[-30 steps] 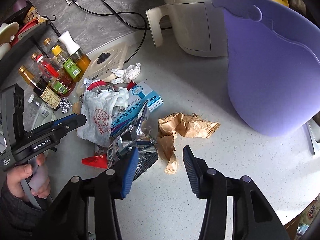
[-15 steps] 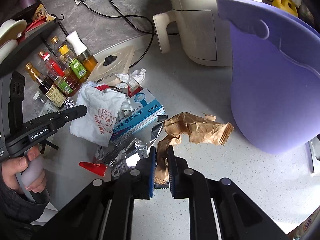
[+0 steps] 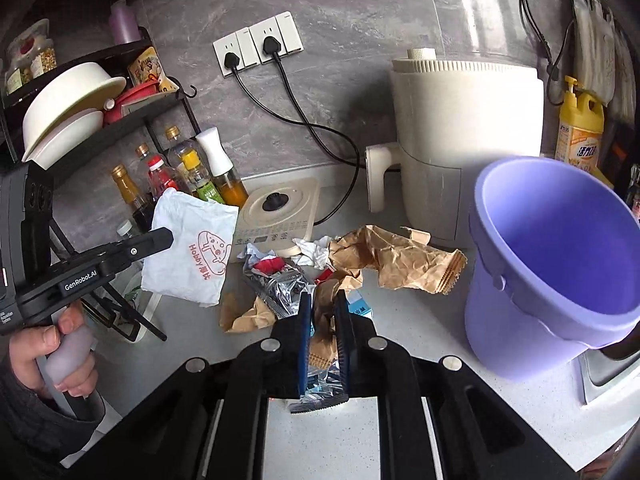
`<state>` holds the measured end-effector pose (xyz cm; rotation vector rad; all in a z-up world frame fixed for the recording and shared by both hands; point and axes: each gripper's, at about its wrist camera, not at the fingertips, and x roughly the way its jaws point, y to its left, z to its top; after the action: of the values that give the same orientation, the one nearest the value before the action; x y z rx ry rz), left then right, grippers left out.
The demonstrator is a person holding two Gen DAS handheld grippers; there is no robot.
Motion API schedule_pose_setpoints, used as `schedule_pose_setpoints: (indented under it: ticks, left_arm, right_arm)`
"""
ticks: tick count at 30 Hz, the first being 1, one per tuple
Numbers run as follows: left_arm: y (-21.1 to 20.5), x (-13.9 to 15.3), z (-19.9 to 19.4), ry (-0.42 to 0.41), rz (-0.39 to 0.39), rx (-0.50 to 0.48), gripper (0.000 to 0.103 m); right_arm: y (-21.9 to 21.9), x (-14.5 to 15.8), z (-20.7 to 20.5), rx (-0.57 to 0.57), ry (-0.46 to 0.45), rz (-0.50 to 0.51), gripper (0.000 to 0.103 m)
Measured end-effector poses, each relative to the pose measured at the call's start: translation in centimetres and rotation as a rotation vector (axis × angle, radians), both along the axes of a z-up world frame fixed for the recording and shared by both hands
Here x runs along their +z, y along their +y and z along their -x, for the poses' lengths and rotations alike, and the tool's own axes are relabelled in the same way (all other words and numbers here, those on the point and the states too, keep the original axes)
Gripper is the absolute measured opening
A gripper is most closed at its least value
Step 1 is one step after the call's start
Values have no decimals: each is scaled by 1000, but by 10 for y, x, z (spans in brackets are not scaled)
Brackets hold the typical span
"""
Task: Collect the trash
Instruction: 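Carry the brown paper with the right gripper into the lavender bucket and release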
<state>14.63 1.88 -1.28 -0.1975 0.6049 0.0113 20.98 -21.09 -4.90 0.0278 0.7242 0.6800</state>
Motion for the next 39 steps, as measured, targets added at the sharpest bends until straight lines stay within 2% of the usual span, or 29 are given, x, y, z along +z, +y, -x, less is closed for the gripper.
schedule_pose_setpoints:
  ticks: [3, 8, 13, 18, 19, 20, 22, 28, 39]
  left_arm:
    - [4, 16, 6, -37, -13, 17, 3]
    - [0, 30, 6, -66, -29, 16, 3]
    - [-10, 33, -5, -77, -23, -13, 3]
    - [-30, 34, -22, -84, -17, -68, 3]
    - [-35, 34, -27, -85, -12, -83, 3]
    - [-40, 33, -33, -85, -6, -99, 3]
    - [-53, 32, -44, -88, 4, -136, 3]
    - [-97, 32, -72, -100, 31, -262, 3]
    - [-159, 38, -112, -119, 32, -436, 3]
  right_arm:
    - [-6, 24, 3, 0, -66, -18, 12]
    - [-23, 48, -7, -44, -119, -53, 12]
    - [-42, 57, -19, -85, -149, -47, 12]
    - [-64, 59, -35, -181, -169, -24, 15]
    - [-68, 58, -38, -204, -170, -8, 25]
    - [-72, 56, -40, -223, -167, 6, 51]
    - [-84, 51, -39, -275, -171, 12, 67]
    - [-120, 37, -26, -334, -137, 27, 72]
    - [-168, 32, -9, -435, -108, 24, 72]
